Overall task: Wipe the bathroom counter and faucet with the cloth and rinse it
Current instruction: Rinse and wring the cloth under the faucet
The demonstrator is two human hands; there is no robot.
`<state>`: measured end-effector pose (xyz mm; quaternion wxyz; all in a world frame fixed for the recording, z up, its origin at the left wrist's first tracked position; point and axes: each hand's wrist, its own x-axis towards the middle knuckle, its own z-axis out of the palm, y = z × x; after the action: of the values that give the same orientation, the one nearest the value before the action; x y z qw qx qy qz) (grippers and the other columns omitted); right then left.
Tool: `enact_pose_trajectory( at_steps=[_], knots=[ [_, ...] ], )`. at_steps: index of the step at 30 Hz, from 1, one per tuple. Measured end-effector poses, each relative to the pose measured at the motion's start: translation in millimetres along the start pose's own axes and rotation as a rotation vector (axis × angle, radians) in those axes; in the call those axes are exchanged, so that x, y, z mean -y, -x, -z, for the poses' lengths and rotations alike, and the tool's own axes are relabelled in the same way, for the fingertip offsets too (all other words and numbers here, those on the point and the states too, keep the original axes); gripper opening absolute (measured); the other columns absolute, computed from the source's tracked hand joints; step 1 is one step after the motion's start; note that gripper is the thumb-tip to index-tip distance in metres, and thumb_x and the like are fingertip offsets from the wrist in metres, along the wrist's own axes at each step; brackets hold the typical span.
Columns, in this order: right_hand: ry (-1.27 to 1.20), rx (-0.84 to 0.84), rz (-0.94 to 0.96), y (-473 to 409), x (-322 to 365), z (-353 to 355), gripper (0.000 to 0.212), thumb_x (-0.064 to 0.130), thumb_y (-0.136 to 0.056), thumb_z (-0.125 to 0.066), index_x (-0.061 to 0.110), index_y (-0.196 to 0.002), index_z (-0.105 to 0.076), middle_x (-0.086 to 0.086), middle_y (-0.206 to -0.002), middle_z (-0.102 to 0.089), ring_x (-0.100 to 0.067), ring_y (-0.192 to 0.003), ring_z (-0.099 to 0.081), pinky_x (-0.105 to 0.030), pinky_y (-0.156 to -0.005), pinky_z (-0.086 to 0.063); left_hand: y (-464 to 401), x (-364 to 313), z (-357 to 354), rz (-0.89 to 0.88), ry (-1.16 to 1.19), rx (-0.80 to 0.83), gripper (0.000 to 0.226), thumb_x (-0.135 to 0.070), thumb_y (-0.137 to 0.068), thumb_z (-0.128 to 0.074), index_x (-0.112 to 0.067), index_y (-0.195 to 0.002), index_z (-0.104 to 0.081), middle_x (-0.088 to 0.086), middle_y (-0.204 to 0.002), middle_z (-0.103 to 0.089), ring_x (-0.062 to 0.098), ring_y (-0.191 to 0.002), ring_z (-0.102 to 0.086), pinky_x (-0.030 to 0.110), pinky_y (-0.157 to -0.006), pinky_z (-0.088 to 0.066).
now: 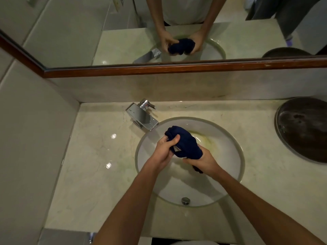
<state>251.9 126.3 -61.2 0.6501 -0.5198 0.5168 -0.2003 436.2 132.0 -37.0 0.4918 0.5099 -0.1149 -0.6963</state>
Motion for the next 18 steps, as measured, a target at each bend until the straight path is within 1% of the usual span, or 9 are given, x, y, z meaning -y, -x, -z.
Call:
enact_pose_trajectory(
  at_steps=[2, 4, 6, 8, 10, 12, 15, 16, 18],
  knots=[
    [0.008, 0.058, 0.028, 1, 7, 4, 0.049, 0.007, -0.080, -0.084, 0.021, -0.122, -0.064, 0.001, -0.077, -0.070, -0.017, -0.058, -0.061, -0.033, -0.055, -0.048, 3, 0, 3, 0.006, 0.066, 0.048, 0.042, -0.016, -0.096, -0.063, -0.004, -0.136, -0.055, 0.017, -0.136, -0.065, 0.027, -0.125, -0.063, 0.036, -0.096, -0.055],
    [0.177, -0.098, 0.105, 2, 7, 7, 0.055, 0.013, -0.076, -0.087, 0.024, -0.124, -0.063, 0.009, -0.091, -0.074, -0.009, -0.074, -0.069, -0.029, -0.063, -0.054, 6, -2, 4, -0.013, 0.064, 0.022, 0.041, -0.015, -0.097, -0.064, -0.006, -0.136, -0.056, 0.015, -0.137, -0.065, 0.028, -0.129, -0.061, 0.037, -0.098, -0.054],
    [0.368, -0.239, 0.154, 6, 7, 9, 0.055, 0.023, -0.075, -0.087, 0.026, -0.124, -0.060, 0.014, -0.098, -0.072, -0.006, -0.086, -0.069, -0.028, -0.071, -0.057, 10, -6, 2, -0.085, -0.069, -0.061, 0.038, -0.017, -0.093, -0.071, -0.013, -0.130, -0.062, 0.006, -0.128, -0.071, 0.023, -0.123, -0.065, 0.035, -0.097, -0.055],
    [0.442, -0.280, 0.164, 10, 9, 8, 0.055, 0.030, -0.077, -0.085, 0.026, -0.124, -0.058, 0.014, -0.097, -0.071, -0.008, -0.087, -0.068, -0.031, -0.072, -0.059, 16, -11, -2, -0.174, -0.264, -0.132, 0.042, -0.025, -0.086, -0.080, -0.019, -0.125, -0.065, -0.001, -0.117, -0.075, 0.017, -0.113, -0.070, 0.032, -0.095, -0.057],
    [0.472, -0.277, 0.159, 13, 10, 7, 0.055, 0.034, -0.078, -0.085, 0.028, -0.124, -0.056, 0.016, -0.095, -0.070, -0.008, -0.085, -0.068, -0.035, -0.071, -0.060, 20, -14, -7, -0.238, -0.414, -0.168, 0.040, -0.025, -0.083, -0.085, -0.018, -0.117, -0.065, -0.002, -0.110, -0.075, 0.015, -0.104, -0.071, 0.027, -0.086, -0.059],
    [0.439, -0.208, 0.131, 16, 9, 8, 0.062, 0.038, -0.074, -0.089, 0.031, -0.125, -0.054, 0.017, -0.099, -0.070, -0.009, -0.089, -0.069, -0.035, -0.073, -0.060, 21, -19, -11, -0.285, -0.522, -0.189, 0.037, -0.024, -0.079, -0.089, -0.016, -0.107, -0.067, -0.001, -0.103, -0.074, 0.016, -0.098, -0.071, 0.025, -0.079, -0.059],
    [0.152, 0.096, 0.033, 19, 14, 18, 0.085, 0.037, -0.065, -0.096, 0.042, -0.134, -0.046, 0.017, -0.124, -0.065, -0.009, -0.112, -0.067, -0.028, -0.086, -0.059, 25, -28, -16, -0.349, -0.652, -0.067, 0.034, -0.018, -0.075, -0.091, -0.013, -0.098, -0.068, 0.000, -0.093, -0.073, 0.015, -0.087, -0.070, 0.026, -0.072, -0.057],
    [0.088, 0.157, 0.037, 20, 18, 22, 0.094, 0.037, -0.067, -0.095, 0.044, -0.142, -0.040, 0.019, -0.136, -0.058, -0.005, -0.121, -0.062, -0.026, -0.093, -0.056, 25, -31, -17, -0.352, -0.689, 0.006, 0.034, -0.016, -0.074, -0.091, -0.013, -0.098, -0.068, 0.001, -0.092, -0.072, 0.015, -0.084, -0.070, 0.026, -0.070, -0.057],
    [0.092, 0.174, 0.118, 22, 34, 29, 0.103, 0.046, -0.077, -0.087, 0.047, -0.156, -0.023, 0.028, -0.153, -0.039, 0.008, -0.134, -0.046, -0.020, -0.106, -0.046, 26, -34, -20, -0.336, -0.787, 0.126, 0.033, -0.013, -0.074, -0.091, -0.014, -0.098, -0.068, 0.004, -0.093, -0.072, 0.021, -0.080, -0.070, 0.028, -0.065, -0.056]
  ],
)
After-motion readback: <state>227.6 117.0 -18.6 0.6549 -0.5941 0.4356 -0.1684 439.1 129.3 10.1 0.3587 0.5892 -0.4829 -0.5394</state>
